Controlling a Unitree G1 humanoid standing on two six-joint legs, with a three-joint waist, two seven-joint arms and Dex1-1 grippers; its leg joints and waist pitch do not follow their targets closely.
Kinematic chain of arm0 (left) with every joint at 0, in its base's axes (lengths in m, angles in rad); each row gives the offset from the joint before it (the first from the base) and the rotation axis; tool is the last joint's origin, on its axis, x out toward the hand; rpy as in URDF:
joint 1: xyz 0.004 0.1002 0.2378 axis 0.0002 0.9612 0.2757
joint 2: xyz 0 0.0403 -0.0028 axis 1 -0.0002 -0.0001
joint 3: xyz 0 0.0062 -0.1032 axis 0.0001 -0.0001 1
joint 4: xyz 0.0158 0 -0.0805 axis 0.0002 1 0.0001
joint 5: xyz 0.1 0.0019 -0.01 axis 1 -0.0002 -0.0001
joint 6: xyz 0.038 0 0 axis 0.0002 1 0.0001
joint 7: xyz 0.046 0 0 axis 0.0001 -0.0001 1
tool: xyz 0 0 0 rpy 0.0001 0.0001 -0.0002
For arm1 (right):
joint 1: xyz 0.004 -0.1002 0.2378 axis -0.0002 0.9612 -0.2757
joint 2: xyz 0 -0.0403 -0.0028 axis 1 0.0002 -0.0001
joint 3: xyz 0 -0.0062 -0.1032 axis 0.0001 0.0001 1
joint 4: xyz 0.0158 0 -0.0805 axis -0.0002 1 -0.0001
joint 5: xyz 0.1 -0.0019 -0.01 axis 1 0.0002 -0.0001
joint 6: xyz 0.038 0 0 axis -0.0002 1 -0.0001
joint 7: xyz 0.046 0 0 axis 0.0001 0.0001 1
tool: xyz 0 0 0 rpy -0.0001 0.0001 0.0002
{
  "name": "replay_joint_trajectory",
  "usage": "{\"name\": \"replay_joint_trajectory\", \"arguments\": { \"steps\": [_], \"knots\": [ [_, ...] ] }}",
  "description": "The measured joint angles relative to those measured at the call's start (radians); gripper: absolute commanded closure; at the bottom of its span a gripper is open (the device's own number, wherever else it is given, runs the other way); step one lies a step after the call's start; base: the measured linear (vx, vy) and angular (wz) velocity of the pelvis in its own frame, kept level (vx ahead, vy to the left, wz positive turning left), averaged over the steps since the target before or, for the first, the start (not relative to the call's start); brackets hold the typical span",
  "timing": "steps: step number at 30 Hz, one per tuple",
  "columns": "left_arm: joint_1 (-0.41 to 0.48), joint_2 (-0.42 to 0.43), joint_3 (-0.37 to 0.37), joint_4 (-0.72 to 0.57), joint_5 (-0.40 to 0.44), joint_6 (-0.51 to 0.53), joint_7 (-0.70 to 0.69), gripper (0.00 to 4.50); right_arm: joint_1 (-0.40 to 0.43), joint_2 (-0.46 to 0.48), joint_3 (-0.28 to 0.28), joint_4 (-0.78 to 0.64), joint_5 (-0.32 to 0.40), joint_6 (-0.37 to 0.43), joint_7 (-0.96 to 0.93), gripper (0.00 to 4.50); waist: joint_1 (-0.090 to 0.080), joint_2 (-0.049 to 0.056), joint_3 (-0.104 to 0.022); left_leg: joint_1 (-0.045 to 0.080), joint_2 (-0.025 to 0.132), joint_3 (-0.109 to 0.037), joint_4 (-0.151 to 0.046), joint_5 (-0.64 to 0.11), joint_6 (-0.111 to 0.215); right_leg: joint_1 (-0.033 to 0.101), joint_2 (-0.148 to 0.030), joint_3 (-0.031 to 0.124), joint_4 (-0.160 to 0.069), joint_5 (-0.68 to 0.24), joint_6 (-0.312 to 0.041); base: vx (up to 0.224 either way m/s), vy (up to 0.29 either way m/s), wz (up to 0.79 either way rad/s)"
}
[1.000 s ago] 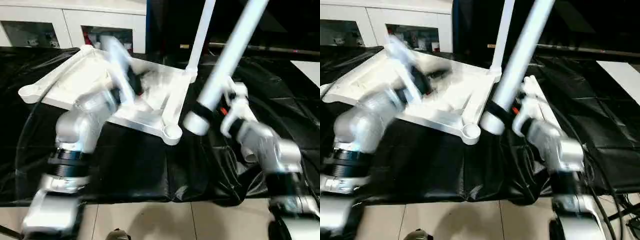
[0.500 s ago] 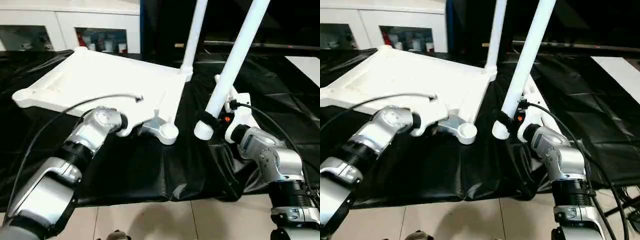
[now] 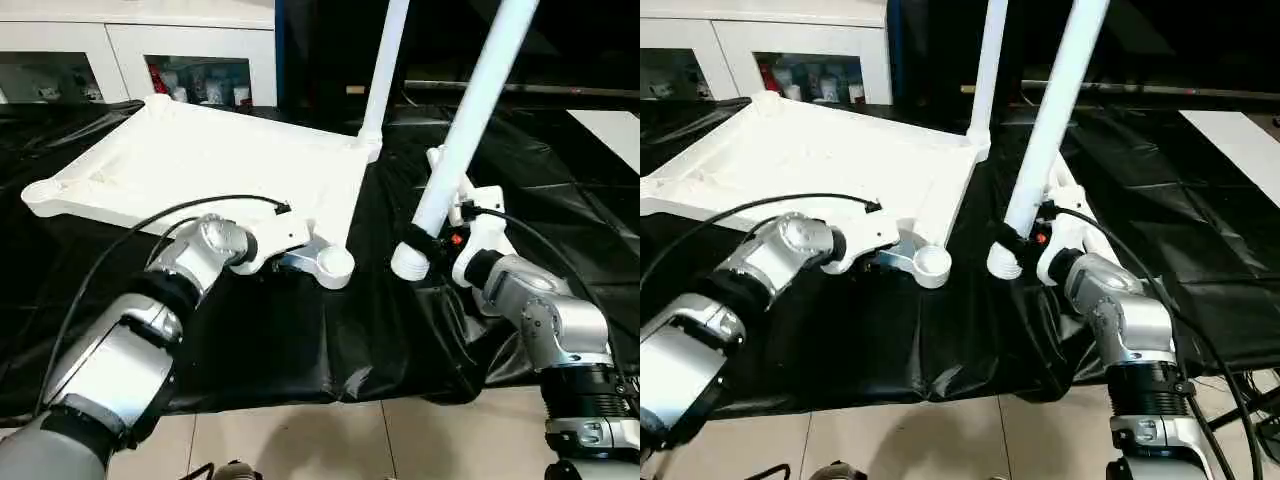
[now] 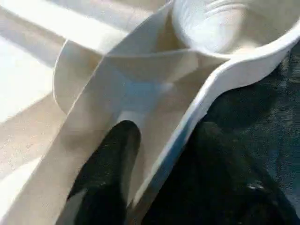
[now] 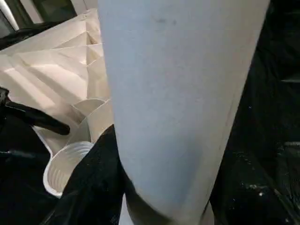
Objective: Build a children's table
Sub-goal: Pick table leg
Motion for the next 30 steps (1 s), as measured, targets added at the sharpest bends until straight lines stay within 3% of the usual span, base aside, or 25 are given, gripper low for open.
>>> {"name": "replay_joint_trajectory", "arguments": {
  "steps": [4,6,10,11,16,24,30],
  "knots": [
    [-0.005,0.029,-0.022,-0.04,0.009,-0.007,-0.152,2.54,-0.003,-0.004,0.009,0.01,-0.008,-0.011,0.012,2.57,0.001,0.0,0.0,0.0,0.0,0.0,-0.001,0.0,0.0,0.0,0.0,0.0,0.0,0.0,-0.001,0.0,0.0,0.0],
    [0.001,0.039,-0.029,-0.074,0.006,0.011,-0.226,2.94,-0.006,-0.005,0.011,0.019,-0.01,-0.015,0.013,2.57,0.002,0.0,0.0,0.0,0.0,0.0,-0.001,0.0,0.001,0.0,-0.001,0.0,0.0,0.0,-0.001,0.0,0.0,0.0],
    [0.019,0.04,-0.029,-0.122,-0.017,0.057,-0.297,2.99,-0.008,-0.004,0.024,0.021,-0.013,-0.028,0.015,2.57,0.002,0.0,0.0,0.001,0.0,0.0,-0.001,0.0,0.0,0.0,-0.001,0.0,0.0,0.0,-0.001,0.0,0.0,0.0],
    [0.03,0.035,-0.02,-0.139,-0.027,0.09,-0.299,3.3,-0.008,-0.004,0.027,0.023,-0.017,-0.031,0.017,2.57,0.002,0.0,0.0,0.001,0.0,0.0,-0.001,0.0,0.0,0.0,-0.001,0.0,0.0,0.0,-0.001,0.0,0.0,0.0],
    [0.058,-0.031,0.047,-0.183,-0.075,0.23,-0.252,3.45,-0.008,0.006,0.032,0.035,-0.029,-0.033,0.021,2.57,0.002,0.002,-0.001,0.001,-0.001,0.001,0.0,-0.001,0.002,0.0,-0.002,0.001,0.0,0.0,-0.001,0.0,0.0,0.0],
    [0.154,-0.072,0.158,-0.32,-0.133,0.42,-0.085,3.92,-0.007,0.009,0.034,0.035,-0.029,-0.044,0.02,2.57,-0.028,0.005,-0.002,0.005,0.0,0.002,-0.002,-0.001,0.001,0.002,-0.001,0.001,0.001,0.0,-0.002,0.0,0.0,0.0],
    [0.229,-0.082,0.187,-0.42,-0.127,0.412,0.027,4.17,-0.007,0.014,0.034,0.035,-0.03,-0.045,0.021,2.57,-0.03,0.005,-0.002,0.007,0.0,0.002,-0.002,-0.001,0.001,0.002,-0.001,0.001,0.0,0.001,-0.002,0.0,0.0,0.0]
  ]
}}
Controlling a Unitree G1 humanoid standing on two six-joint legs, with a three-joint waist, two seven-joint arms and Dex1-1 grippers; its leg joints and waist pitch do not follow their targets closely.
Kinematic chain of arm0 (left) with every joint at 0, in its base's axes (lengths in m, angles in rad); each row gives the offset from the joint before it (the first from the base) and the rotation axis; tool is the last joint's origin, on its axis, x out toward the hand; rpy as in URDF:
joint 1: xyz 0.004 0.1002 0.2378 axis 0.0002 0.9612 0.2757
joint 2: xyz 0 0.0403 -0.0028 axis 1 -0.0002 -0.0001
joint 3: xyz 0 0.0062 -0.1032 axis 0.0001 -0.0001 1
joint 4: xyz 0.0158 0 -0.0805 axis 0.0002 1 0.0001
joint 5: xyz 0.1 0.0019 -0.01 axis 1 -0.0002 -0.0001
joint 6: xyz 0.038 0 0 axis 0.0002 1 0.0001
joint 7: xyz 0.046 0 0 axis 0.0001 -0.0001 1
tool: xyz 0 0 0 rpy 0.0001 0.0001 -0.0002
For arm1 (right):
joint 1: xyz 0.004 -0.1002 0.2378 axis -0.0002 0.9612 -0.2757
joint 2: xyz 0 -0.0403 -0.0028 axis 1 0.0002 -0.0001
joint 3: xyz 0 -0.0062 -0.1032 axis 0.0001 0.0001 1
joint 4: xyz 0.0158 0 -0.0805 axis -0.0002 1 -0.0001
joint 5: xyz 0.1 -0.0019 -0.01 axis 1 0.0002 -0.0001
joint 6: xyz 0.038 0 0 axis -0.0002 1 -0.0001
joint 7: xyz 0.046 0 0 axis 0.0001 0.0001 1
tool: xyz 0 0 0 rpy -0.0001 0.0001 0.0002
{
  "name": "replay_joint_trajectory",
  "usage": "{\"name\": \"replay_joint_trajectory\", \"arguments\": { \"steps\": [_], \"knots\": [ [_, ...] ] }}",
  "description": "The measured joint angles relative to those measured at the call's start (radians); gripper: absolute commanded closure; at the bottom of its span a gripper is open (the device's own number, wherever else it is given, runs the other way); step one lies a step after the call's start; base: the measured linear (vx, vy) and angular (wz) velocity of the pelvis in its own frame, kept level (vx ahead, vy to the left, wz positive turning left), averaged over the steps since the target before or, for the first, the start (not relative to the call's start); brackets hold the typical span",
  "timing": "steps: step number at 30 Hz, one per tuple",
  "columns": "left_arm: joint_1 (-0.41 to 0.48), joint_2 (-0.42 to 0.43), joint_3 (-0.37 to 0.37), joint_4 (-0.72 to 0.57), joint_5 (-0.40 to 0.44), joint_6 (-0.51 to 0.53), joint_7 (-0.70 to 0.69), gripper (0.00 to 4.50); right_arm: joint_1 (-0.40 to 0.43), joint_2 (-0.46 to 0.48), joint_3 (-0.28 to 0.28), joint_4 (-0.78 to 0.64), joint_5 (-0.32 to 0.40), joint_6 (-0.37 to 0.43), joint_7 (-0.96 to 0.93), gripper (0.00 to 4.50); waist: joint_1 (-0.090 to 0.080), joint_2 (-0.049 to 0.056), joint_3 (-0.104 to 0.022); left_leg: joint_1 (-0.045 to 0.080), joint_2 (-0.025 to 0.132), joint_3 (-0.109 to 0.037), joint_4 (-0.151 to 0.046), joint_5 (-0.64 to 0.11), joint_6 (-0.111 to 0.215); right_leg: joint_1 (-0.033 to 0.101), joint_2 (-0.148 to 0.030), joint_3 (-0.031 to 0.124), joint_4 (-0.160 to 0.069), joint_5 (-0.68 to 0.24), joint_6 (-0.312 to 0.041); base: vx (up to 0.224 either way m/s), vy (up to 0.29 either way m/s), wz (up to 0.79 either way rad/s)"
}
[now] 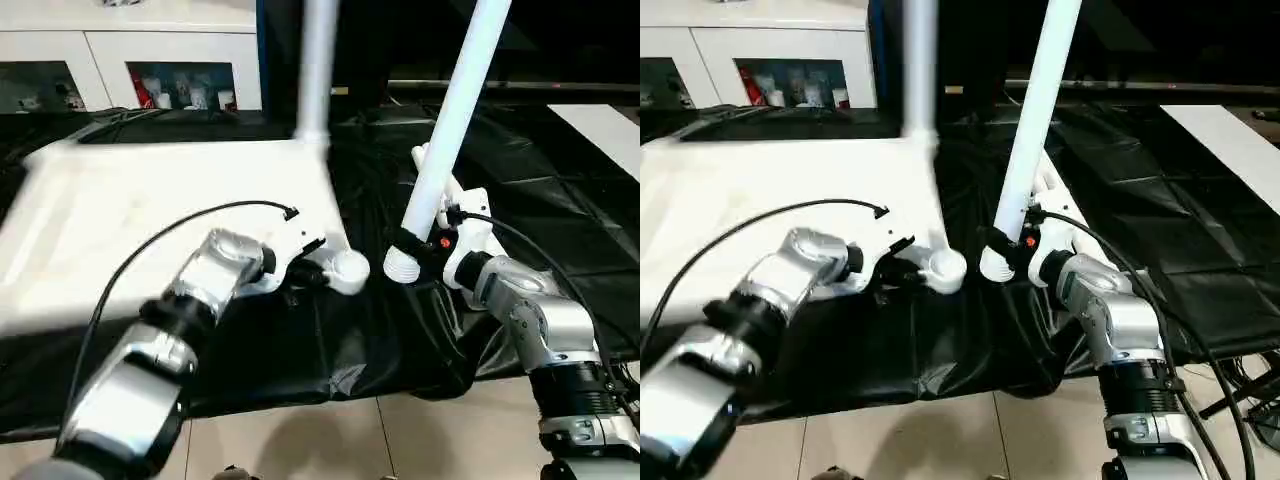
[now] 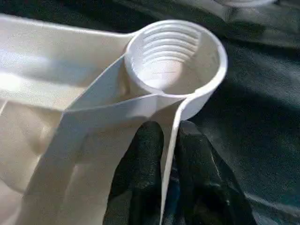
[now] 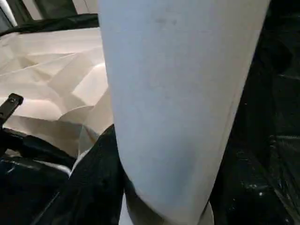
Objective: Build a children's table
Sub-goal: Pick table leg
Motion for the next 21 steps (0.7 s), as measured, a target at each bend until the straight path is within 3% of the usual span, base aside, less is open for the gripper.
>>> {"name": "replay_joint_trajectory", "arguments": {
  "steps": [5,6,15,21],
  "knots": [
    [0.079,0.026,-0.011,-0.085,0.019,-0.123,0.017,4.31,0.002,0.006,0.003,0.0,-0.003,-0.001,-0.001,2.57,0.001,0.0,0.0,-0.001,0.0,0.0,-0.002,0.0,0.0,-0.001,0.0,-0.001,-0.002,0.0,0.0,0.0,0.0,0.0],
    [0.091,0.032,-0.013,-0.099,0.024,-0.136,0.02,4.07,0.004,0.007,0.003,0.0,-0.004,-0.001,-0.002,2.57,0.002,0.0,0.0,-0.001,0.0,0.0,-0.003,0.0,0.0,-0.001,0.0,-0.001,-0.002,0.0,0.0,0.0,0.0,0.0],
    [0.126,0.079,0.014,-0.168,-0.002,-0.083,-0.001,3.3,0.007,0.009,0.012,0.0,-0.01,-0.001,0.0,2.57,0.007,0.0,0.001,-0.002,0.0,0.0,-0.003,0.0,0.0,-0.001,0.0,-0.001,-0.003,0.0,0.001,0.0,0.0,0.0],
    [0.126,0.119,0.028,-0.173,-0.015,-0.06,-0.038,3.17,0.007,0.009,0.014,0.002,-0.014,-0.004,0.002,2.57,0.007,0.0,0.001,-0.002,0.0,0.0,-0.004,0.0,0.0,-0.002,0.0,-0.001,-0.003,-0.001,0.001,0.0,0.0,0.0]
  ]
}}
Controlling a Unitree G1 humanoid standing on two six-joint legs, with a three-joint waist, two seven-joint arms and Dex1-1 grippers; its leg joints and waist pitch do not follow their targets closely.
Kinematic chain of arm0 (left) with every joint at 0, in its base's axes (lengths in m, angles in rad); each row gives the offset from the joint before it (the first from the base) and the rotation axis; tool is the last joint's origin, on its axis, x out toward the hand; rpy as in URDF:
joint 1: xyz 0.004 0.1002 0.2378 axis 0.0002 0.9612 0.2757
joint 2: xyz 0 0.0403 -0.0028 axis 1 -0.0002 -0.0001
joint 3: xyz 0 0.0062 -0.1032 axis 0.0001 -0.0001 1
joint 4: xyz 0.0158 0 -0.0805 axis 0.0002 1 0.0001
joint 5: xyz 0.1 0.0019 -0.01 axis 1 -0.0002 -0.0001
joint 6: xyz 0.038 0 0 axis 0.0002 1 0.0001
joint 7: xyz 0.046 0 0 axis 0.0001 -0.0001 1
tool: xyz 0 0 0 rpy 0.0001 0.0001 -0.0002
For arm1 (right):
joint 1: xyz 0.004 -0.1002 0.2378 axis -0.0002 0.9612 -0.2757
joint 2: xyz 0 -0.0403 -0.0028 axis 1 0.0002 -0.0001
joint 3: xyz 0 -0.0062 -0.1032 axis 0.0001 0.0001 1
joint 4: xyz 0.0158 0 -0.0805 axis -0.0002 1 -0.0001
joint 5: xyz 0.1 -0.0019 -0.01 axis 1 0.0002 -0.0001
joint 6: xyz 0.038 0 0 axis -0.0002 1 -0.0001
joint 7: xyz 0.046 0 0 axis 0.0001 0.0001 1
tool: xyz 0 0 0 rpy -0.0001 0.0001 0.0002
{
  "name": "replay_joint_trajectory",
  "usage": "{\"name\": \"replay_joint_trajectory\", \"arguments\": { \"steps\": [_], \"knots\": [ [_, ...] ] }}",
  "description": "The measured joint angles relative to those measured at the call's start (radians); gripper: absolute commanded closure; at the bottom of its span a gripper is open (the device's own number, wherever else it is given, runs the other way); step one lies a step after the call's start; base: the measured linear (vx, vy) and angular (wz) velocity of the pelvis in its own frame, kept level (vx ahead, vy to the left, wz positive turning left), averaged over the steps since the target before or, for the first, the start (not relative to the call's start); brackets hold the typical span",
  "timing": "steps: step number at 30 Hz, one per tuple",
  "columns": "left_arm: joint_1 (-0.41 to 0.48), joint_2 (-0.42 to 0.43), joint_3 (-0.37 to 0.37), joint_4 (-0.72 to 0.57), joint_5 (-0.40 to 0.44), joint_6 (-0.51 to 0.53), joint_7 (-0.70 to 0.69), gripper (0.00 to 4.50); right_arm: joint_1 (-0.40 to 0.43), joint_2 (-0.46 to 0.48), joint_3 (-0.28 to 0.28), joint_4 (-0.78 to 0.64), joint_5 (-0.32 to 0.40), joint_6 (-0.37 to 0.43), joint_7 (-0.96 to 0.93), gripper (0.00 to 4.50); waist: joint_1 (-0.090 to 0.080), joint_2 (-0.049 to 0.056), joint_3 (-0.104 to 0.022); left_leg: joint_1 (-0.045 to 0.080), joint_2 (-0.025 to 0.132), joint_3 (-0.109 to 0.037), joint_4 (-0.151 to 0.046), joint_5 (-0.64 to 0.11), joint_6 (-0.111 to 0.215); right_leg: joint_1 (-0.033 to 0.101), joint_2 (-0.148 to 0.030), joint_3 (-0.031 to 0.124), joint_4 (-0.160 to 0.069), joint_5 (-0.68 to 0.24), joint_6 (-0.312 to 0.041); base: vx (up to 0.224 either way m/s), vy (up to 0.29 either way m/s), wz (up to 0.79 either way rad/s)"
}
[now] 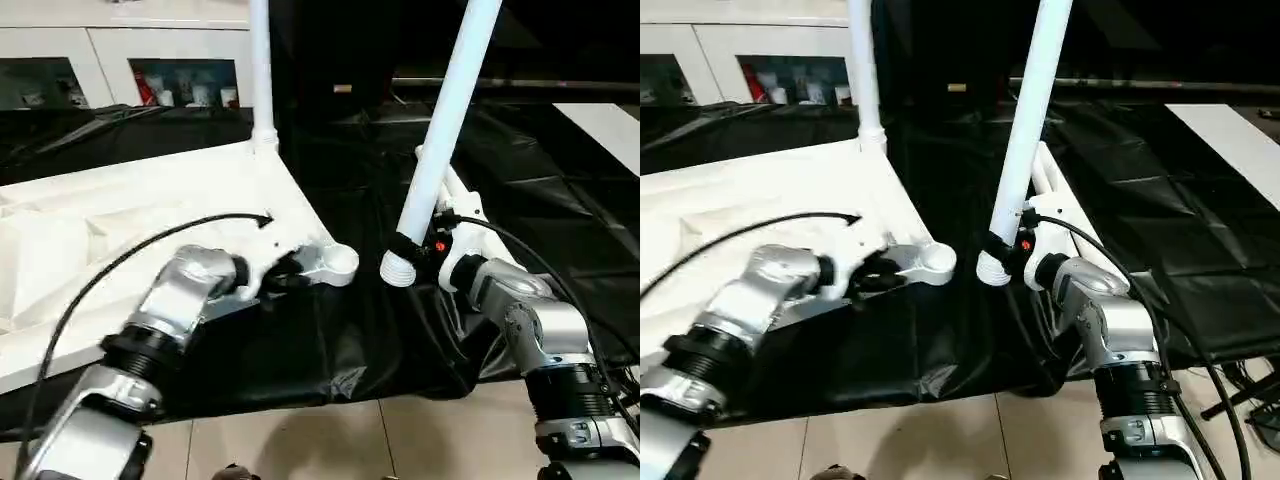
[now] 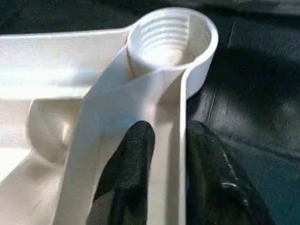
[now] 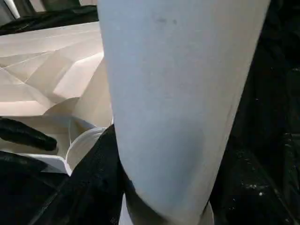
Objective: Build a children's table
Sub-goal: Pick table leg, then insert table leg to table base
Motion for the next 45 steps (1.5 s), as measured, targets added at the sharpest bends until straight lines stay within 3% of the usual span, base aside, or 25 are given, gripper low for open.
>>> {"name": "replay_joint_trajectory", "arguments": {
  "steps": [6,20,24,37,41,45],
  "knots": [
    [0.0,0.017,0.002,-0.004,-0.003,0.017,-0.024,3.17,0.0,0.0,0.002,0.005,-0.003,-0.004,0.006,2.57,-0.001,0.0,0.0,0.0,0.0,0.0,-0.001,0.0,0.0,0.0,0.0,0.0,0.0,0.0,0.0,0.0,0.0,0.0],
    [0.022,0.039,0.0,-0.048,-0.017,0.059,-0.059,4.41,-0.002,0.001,0.007,0.017,-0.008,-0.019,0.009,2.57,-0.001,0.0,0.0,0.0,0.0,0.0,-0.001,0.0,0.0,0.0,0.0,0.0,-0.001,0.0,0.0,0.0,0.0,0.0],
    [0.023,0.046,-0.001,-0.058,-0.018,0.064,-0.073,4.49,-0.009,0.006,0.007,0.025,-0.007,-0.019,0.01,2.57,-0.003,0.0,0.0,0.0,0.0,0.0,-0.002,0.0,0.0,0.0,0.0,0.0,-0.001,0.0,0.0,0.0,0.0,0.0],
    [0.011,0.012,-0.011,-0.071,-0.027,0.108,-0.093,4.5,-0.246,0.08,-0.013,0.137,0.076,0.006,0.078,2.57,0.006,0.006,0.003,-0.002,0.0,0.001,-0.002,0.0,0.0,-0.001,0.0,0.0,-0.002,0.0,0.0,0.0,0.0,0.0],
    [0.0,0.003,-0.02,-0.064,-0.026,0.105,-0.09,4.5,-0.251,0.079,0.021,0.183,0.045,0.008,0.109,2.57,0.009,0.008,0.005,-0.003,0.0,0.001,-0.002,0.0,0.0,-0.001,0.0,0.0,-0.002,0.0,-0.001,0.0,0.0,0.0],
    [0.003,0.009,-0.023,-0.082,-0.023,0.108,-0.085,4.5,-0.249,0.082,0.105,0.236,-0.008,0.004,0.138,2.57,0.007,0.001,0.007,-0.002,0.0,0.0,-0.002,0.001,-0.001,-0.002,0.0,-0.001,-0.001,0.0,-0.001,0.0,0.0,0.0]
  ]
}}
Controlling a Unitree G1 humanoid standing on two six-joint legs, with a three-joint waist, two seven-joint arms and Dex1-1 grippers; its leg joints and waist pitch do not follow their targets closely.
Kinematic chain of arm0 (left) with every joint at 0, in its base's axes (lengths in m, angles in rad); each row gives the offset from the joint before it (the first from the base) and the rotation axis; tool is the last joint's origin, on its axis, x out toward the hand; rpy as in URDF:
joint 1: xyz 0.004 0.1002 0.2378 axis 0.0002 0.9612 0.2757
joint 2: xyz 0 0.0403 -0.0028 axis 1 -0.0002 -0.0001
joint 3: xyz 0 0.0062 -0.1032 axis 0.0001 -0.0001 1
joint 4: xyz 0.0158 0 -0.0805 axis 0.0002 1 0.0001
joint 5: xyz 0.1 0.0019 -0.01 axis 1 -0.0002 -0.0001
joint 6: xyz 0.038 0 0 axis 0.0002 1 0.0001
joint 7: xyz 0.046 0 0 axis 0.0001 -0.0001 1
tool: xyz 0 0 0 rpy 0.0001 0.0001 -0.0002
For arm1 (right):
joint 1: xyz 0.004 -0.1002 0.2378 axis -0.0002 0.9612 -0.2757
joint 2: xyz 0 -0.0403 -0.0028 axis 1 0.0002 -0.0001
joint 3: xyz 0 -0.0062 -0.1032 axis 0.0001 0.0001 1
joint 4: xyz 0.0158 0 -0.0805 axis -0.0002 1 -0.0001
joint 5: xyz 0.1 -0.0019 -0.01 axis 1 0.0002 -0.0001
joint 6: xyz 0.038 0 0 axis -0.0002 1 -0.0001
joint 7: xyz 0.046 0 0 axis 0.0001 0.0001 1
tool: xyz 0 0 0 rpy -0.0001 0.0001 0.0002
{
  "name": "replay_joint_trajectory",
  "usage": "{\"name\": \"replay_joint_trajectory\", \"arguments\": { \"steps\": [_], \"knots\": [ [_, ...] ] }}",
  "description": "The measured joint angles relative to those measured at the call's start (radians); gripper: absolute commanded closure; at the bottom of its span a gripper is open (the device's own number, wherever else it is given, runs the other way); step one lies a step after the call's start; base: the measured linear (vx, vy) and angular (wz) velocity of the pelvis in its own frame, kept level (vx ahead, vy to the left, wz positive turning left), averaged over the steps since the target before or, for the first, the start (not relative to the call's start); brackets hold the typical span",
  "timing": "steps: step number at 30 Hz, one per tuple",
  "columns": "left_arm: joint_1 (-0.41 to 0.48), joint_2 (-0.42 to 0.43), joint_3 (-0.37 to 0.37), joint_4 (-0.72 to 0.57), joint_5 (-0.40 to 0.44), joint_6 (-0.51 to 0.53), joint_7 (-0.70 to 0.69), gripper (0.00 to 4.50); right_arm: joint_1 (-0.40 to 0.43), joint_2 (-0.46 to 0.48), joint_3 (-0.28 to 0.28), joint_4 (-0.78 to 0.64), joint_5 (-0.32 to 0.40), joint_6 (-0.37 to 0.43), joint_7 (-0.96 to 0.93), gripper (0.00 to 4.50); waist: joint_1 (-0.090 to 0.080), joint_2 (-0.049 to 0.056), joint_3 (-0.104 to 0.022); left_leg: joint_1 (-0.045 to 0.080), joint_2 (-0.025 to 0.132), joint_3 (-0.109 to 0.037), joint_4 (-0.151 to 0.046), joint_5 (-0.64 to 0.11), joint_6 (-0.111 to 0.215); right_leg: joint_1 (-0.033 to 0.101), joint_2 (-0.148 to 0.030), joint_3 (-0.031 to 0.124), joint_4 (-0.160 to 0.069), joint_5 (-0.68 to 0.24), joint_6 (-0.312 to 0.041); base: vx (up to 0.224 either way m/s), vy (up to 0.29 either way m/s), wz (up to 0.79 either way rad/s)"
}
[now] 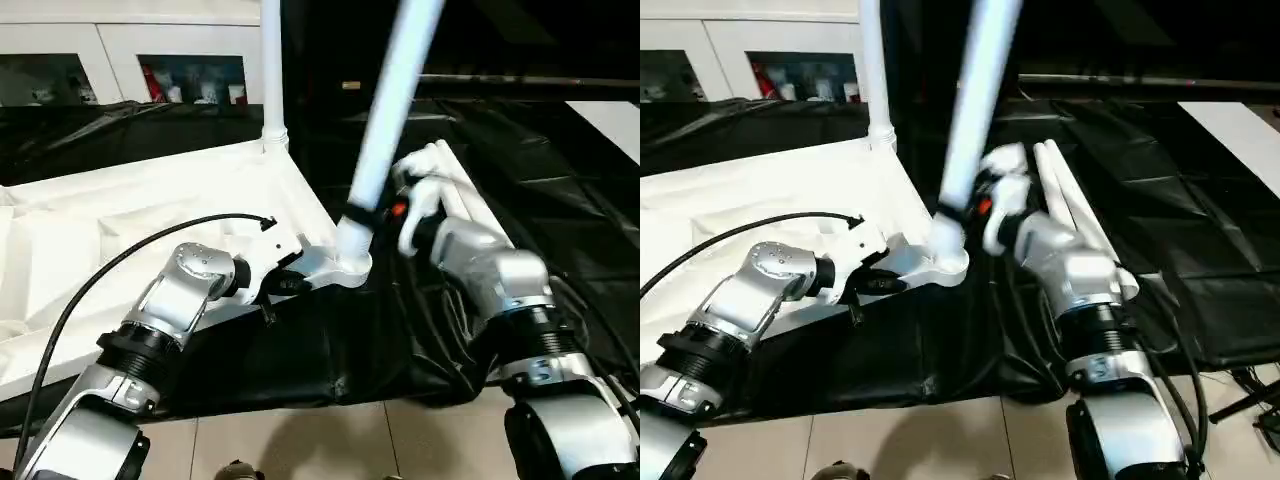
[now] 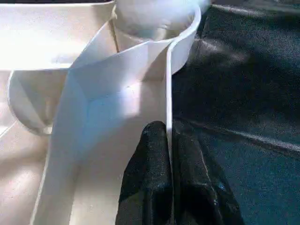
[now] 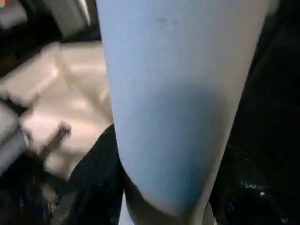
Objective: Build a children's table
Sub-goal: Insert table leg to table base
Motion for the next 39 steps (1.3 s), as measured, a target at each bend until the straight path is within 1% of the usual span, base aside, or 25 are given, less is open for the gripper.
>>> {"name": "replay_joint_trajectory", "arguments": {
  "steps": [4,7,9,15,19,23,26,30,35,39],
  "knots": [
    [0.02,0.013,-0.002,-0.03,0.012,0.001,0.008,4.5,-0.004,0.019,0.0,0.059,-0.02,-0.074,-0.001,2.58,-0.003,-0.009,-0.001,0.0,0.0,0.0,0.0,0.0,0.0,0.0,0.0,0.001,0.0,0.0,0.0,0.0,0.0,0.0],
    [0.033,0.025,0.0,-0.052,0.011,0.01,0.009,4.5,-0.023,0.025,0.0,0.102,-0.035,-0.099,-0.002,2.58,-0.01,-0.01,-0.001,0.001,0.0,0.0,0.0,0.0,0.0,0.0,0.0,0.001,0.0,0.0,0.0,0.0,0.0,0.0],
    [0.036,0.032,0.0,-0.056,0.005,0.011,0.001,4.5,-0.028,0.026,0.0,0.121,-0.039,-0.111,-0.003,2.58,-0.009,-0.01,-0.001,0.001,0.0,0.0,0.0,0.0,0.0,0.0,0.0,0.001,0.0,0.0,0.0,0.0,0.0,0.0],
    [0.042,0.036,0.0,-0.07,0.005,0.019,-0.004,4.5,-0.042,0.027,-0.003,0.156,-0.042,-0.117,0.015,2.58,-0.009,-0.011,-0.001,0.001,0.0,0.0,0.0,0.0,0.0,0.0,0.0,0.001,0.0,0.0,0.0,0.0,0.0,0.0],
    [0.045,0.035,-0.001,-0.075,0.005,0.022,-0.005,4.5,-0.059,0.014,-0.012,0.188,-0.033,-0.103,0.059,2.58,-0.007,-0.012,-0.001,0.001,0.0,0.0,0.0,0.0,0.0,0.0,0.0,0.001,0.0,0.0,0.0,0.0,0.0,0.0],
    [0.044,0.032,-0.004,-0.075,0.005,0.021,0.001,4.5,-0.064,0.012,-0.039,0.225,-0.021,-0.098,0.085,2.58,-0.006,-0.012,-0.002,0.001,0.0,0.0,0.0,0.0,0.0,0.0,0.0,0.001,0.0,0.0,0.0,0.0,0.0,0.0],
    [0.044,0.029,-0.004,-0.074,0.006,0.021,0.006,4.5,-0.064,0.014,-0.056,0.252,-0.012,-0.122,0.089,2.58,-0.006,-0.012,-0.002,0.001,0.0,0.0,0.0,0.0,0.0,0.001,0.0,0.001,0.001,0.0,0.0,0.0,0.0,0.0],
    [0.044,0.021,-0.006,-0.073,0.009,0.022,0.015,4.5,-0.032,0.021,-0.088,0.263,0.014,-0.169,0.089,2.58,-0.003,-0.012,-0.002,0.002,0.0,0.001,0.001,0.0,0.0,0.001,-0.001,0.001,0.001,0.0,0.0,0.0,0.0,0.0],
    [0.042,0.014,-0.007,-0.07,0.014,0.022,0.018,4.5,0.005,0.039,-0.117,0.273,0.024,-0.239,0.089,2.58,0.001,-0.012,-0.003,0.002,0.0,0.0,0.001,0.0,0.0,0.002,-0.001,0.001,0.001,0.0,0.0,0.0,0.0,0.0],
    [0.041,0.009,-0.008,-0.061,0.015,0.022,0.02,4.5,0.058,0.068,-0.146,0.273,0.036,-0.328,0.086,2.59,0.004,-0.01,-0.005,0.004,0.0,0.0,0.001,0.0,0.0,0.003,-0.001,0.001,0.001,0.0,0.0,0.0,0.0,0.0]
  ]
}}
